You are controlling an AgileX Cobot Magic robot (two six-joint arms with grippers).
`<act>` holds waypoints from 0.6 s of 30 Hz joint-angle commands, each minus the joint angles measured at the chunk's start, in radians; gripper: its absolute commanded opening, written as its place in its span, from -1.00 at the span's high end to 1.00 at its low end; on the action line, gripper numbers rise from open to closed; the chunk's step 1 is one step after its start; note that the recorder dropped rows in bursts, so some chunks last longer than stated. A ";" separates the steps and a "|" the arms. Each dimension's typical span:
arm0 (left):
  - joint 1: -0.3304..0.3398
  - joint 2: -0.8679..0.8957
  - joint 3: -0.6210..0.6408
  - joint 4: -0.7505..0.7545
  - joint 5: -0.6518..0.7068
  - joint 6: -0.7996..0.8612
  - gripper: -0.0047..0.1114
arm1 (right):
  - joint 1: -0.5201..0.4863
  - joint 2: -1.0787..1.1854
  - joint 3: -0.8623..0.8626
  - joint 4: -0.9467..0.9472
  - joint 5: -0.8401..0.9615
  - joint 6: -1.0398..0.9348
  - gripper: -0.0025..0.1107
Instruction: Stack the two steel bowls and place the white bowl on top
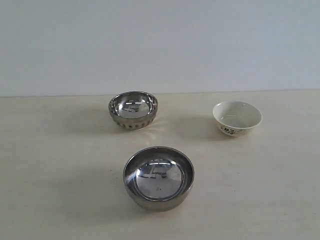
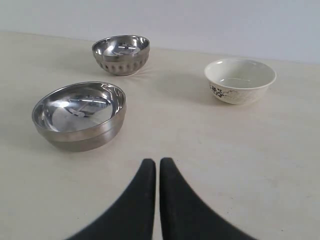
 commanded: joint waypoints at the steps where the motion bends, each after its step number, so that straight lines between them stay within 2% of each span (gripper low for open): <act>1: 0.003 -0.003 0.003 0.012 0.062 -0.030 0.85 | -0.005 -0.005 0.000 -0.005 -0.005 -0.002 0.96; 7: 0.003 -0.003 0.003 0.043 0.062 -0.085 0.85 | -0.005 -0.005 0.000 -0.005 -0.005 -0.002 0.96; 13: 0.003 -0.003 0.003 0.205 0.056 -0.252 0.85 | -0.005 -0.005 0.000 -0.005 -0.005 -0.003 0.96; 18: 0.003 -0.003 0.003 0.207 0.056 -0.257 0.85 | -0.005 -0.005 0.000 -0.005 -0.005 -0.003 0.96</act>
